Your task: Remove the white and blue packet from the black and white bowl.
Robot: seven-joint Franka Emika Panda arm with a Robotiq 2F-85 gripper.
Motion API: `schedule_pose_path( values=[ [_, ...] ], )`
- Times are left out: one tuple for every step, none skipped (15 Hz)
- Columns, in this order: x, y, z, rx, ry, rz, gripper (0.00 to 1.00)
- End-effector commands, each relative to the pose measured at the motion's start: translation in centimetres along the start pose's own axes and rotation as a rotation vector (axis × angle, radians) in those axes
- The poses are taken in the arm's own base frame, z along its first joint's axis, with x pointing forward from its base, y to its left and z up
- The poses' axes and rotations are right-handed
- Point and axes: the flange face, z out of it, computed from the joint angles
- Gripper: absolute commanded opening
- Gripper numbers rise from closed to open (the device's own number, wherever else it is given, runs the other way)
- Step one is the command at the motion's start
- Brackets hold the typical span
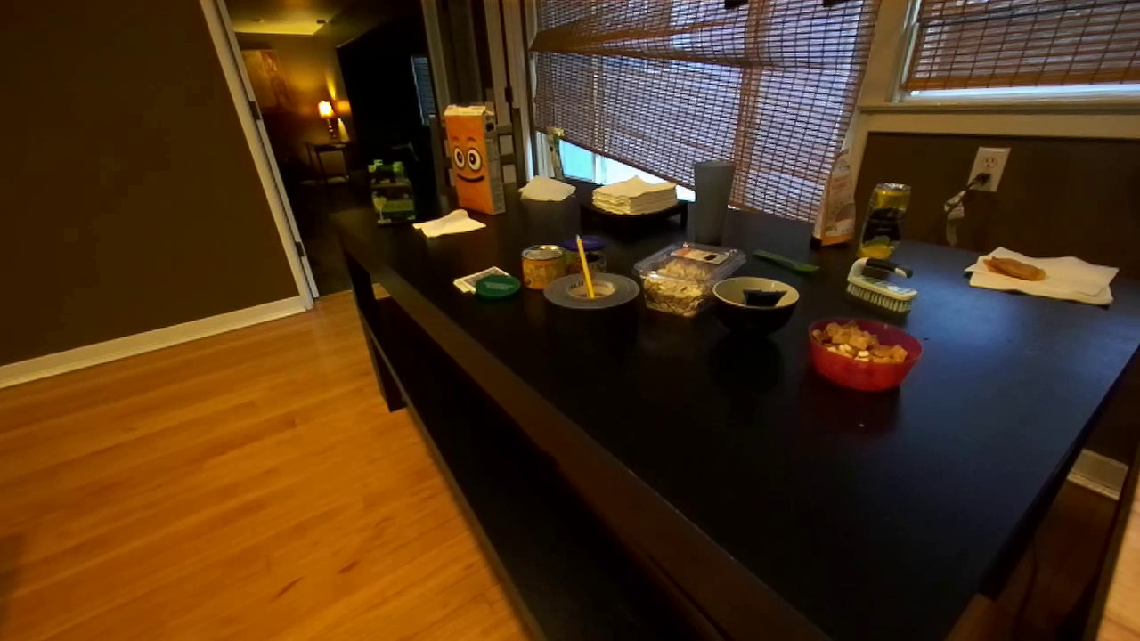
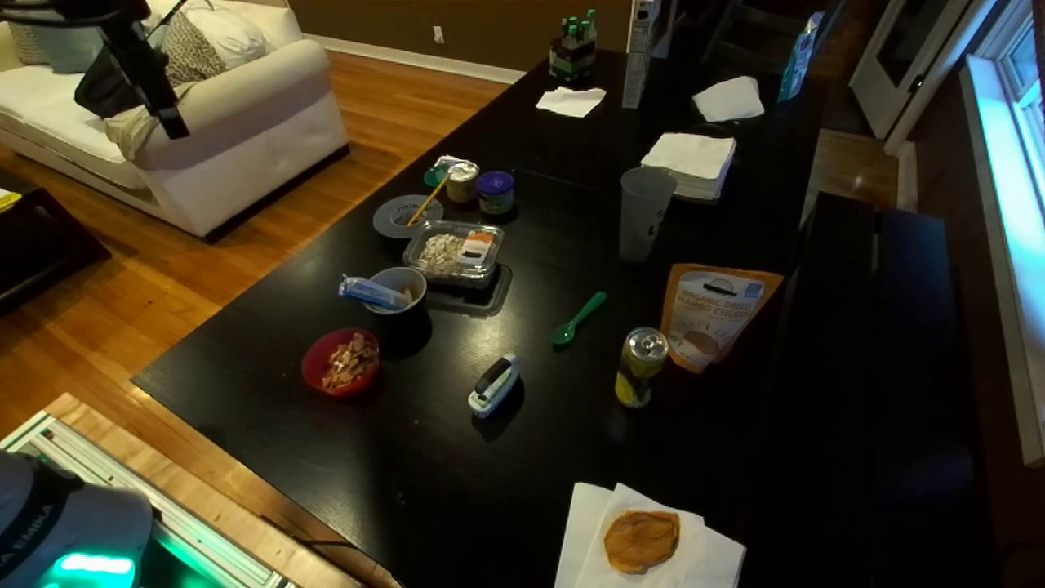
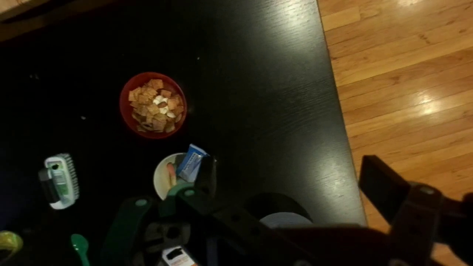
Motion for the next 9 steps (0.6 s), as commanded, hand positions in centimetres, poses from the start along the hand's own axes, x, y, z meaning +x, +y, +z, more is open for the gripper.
schedule_pose_path(
  values=[
    [2.3, 2.3, 1.0, -0.04, -0.023, 0.176, 1.0],
    [2.9, 3.0, 1.4, -0.035, -0.032, 0.215, 1.0],
    [3.4, 3.7, 2.0, -0.025, -0.054, 0.254, 1.0],
    [3.9, 4.3, 2.6, -0.016, -0.072, 0.292, 1.0],
    [4.5, 4.8, 3.4, -0.003, -0.085, 0.326, 1.0],
    [4.9, 5.2, 4.2, 0.01, -0.097, 0.354, 1.0],
    [5.4, 5.5, 5.1, 0.016, -0.108, 0.381, 1.0],
    [5.9, 5.7, 6.0, 0.019, -0.119, 0.412, 1.0],
    [6.3, 5.7, 6.9, 0.024, -0.137, 0.441, 1.0]
  ],
)
